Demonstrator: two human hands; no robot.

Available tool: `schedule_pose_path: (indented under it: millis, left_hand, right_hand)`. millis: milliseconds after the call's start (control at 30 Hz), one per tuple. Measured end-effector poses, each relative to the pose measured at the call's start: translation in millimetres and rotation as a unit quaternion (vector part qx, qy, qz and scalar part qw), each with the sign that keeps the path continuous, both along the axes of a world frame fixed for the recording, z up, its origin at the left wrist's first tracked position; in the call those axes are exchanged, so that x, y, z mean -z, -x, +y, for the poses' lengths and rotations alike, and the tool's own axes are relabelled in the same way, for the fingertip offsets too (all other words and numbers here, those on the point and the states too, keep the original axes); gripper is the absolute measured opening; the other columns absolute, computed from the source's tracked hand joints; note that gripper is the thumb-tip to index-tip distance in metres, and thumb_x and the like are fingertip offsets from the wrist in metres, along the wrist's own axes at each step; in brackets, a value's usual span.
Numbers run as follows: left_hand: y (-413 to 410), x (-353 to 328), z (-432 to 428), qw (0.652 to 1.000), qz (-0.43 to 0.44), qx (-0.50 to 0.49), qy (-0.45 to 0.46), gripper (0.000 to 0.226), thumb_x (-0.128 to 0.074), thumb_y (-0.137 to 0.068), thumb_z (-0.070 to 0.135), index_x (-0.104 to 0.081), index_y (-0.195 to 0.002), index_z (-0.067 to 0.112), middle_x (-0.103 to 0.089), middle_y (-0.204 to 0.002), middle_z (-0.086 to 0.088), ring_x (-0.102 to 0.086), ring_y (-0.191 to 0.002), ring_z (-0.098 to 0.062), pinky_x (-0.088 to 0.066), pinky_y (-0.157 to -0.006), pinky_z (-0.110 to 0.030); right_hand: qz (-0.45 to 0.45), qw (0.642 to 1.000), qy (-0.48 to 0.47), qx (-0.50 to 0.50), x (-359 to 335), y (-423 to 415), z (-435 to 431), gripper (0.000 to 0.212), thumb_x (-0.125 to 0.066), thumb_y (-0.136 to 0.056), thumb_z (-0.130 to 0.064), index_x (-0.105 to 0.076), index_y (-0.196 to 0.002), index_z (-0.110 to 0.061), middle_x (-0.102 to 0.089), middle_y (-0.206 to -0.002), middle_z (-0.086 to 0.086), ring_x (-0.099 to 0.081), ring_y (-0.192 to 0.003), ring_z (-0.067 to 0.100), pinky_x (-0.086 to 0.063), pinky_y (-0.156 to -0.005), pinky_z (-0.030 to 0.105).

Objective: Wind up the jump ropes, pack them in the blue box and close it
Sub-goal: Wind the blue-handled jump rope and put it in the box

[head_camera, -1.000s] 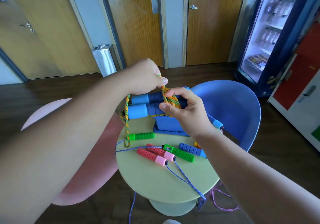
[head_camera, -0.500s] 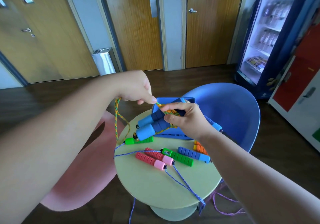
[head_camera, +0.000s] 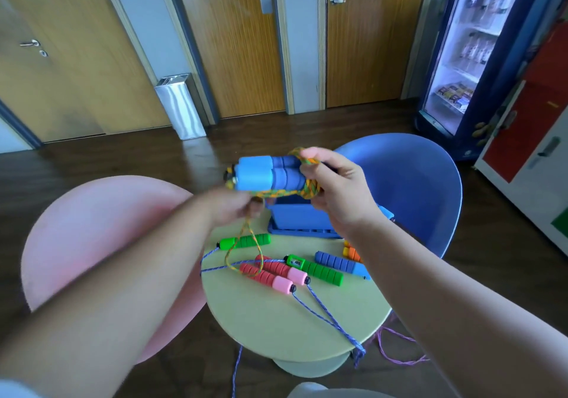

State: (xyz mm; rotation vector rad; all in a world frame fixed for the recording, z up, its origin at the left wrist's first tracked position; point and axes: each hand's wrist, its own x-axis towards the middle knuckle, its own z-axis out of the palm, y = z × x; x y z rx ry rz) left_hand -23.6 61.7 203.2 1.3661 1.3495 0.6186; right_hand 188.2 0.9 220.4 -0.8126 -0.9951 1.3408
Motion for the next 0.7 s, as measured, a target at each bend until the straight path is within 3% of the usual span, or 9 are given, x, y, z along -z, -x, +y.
schedule_pose_path:
  millis: [100,167,267,333,400,467,533,633,700]
  left_hand:
    - [-42,23,-32,0.995,0.074,0.042,-0.055,0.031,-0.043,-0.11,0.027,-0.069,-0.093,0.021,-0.061,-0.06,0.002,-0.039,-0.044,-0.011,-0.032,-0.046,-0.023]
    - [-65,21,-49,0.99,0.107,0.06,-0.075,0.032,-0.038,-0.109,0.022,-0.065,-0.091,0.018,-0.055,-0.053,0.006,-0.039,-0.043,-0.009,-0.03,-0.047,-0.024]
    - [-78,5,-54,0.986,0.119,0.066,-0.092,0.032,-0.044,-0.108,0.025,-0.061,-0.083,0.017,-0.048,-0.051,0.01,-0.037,-0.037,-0.003,-0.03,-0.042,-0.022]
    - [-75,-10,-50,0.986,0.112,0.072,-0.102,0.032,-0.048,-0.107,0.028,-0.061,-0.08,0.017,-0.043,-0.046,0.012,-0.034,-0.038,-0.006,-0.027,-0.042,-0.022]
    - [-66,-27,-44,0.988,0.093,0.063,-0.102,0.03,-0.054,-0.103,0.032,-0.065,-0.079,0.018,-0.044,-0.05,0.011,-0.032,-0.044,-0.012,-0.024,-0.047,-0.024]
    - [-57,-43,-35,0.987,0.096,0.049,-0.121,0.03,-0.058,-0.102,0.031,-0.067,-0.076,0.019,-0.047,-0.052,0.008,-0.033,-0.046,-0.014,-0.025,-0.048,-0.025]
    - [-52,-58,-28,0.978,0.131,0.037,-0.16,0.033,-0.058,-0.103,0.03,-0.068,-0.074,0.016,-0.048,-0.051,0.007,-0.034,-0.043,-0.012,-0.025,-0.045,-0.023]
    - [-47,-71,-18,0.957,0.206,0.02,-0.204,0.037,-0.059,-0.103,0.032,-0.068,-0.07,0.02,-0.052,-0.049,0.01,-0.039,-0.038,-0.003,-0.03,-0.042,-0.02]
    - [-45,-72,-12,0.946,0.24,0.011,-0.216,0.036,-0.059,-0.102,0.036,-0.069,-0.071,0.02,-0.063,-0.061,0.001,-0.049,-0.048,-0.01,-0.036,-0.05,-0.023]
  right_hand:
    - [-0.003,0.999,0.022,0.046,-1,9,15,0.013,-0.062,-0.096,-0.003,-0.069,-0.104,-0.01,-0.059,-0.072,0.001,-0.046,-0.039,0.01,-0.034,-0.037,0.019]
    - [-0.055,0.994,0.031,0.083,12,12,26,0.012,-0.066,-0.095,-0.009,-0.073,-0.103,-0.016,-0.058,-0.08,0.003,-0.048,-0.046,0.011,-0.04,-0.04,0.024]
    - [-0.097,0.989,0.035,0.102,27,12,35,0.012,-0.066,-0.095,-0.012,-0.072,-0.103,-0.019,-0.057,-0.066,-0.006,-0.043,-0.043,0.018,-0.039,-0.039,0.026]
    - [-0.105,0.991,0.008,0.088,31,10,37,0.012,-0.064,-0.096,-0.008,-0.07,-0.104,-0.015,-0.06,-0.07,-0.005,-0.045,-0.042,0.017,-0.041,-0.039,0.026]
    - [-0.122,0.99,-0.019,0.069,35,9,38,0.015,-0.064,-0.095,-0.008,-0.071,-0.103,-0.019,-0.062,-0.093,0.009,-0.056,-0.058,0.016,-0.053,-0.055,0.03]
    - [-0.183,0.981,-0.043,0.054,42,9,39,0.02,-0.061,-0.091,-0.019,-0.072,-0.102,-0.032,-0.063,-0.1,0.008,-0.056,-0.083,0.02,-0.052,-0.075,0.034]
    - [-0.24,0.968,-0.056,0.04,48,9,39,0.022,-0.057,-0.091,-0.026,-0.071,-0.105,-0.036,-0.061,-0.091,-0.003,-0.047,-0.092,0.021,-0.045,-0.077,0.029]
    - [-0.218,0.973,-0.073,0.023,49,8,33,0.017,-0.058,-0.098,-0.023,-0.071,-0.103,-0.031,-0.057,-0.074,-0.016,-0.044,-0.087,0.017,-0.041,-0.069,0.016]
    - [-0.182,0.979,-0.086,0.002,46,8,27,0.007,-0.065,-0.099,-0.019,-0.07,-0.102,-0.022,-0.059,-0.071,-0.017,-0.051,-0.078,0.01,-0.043,-0.068,0.014]
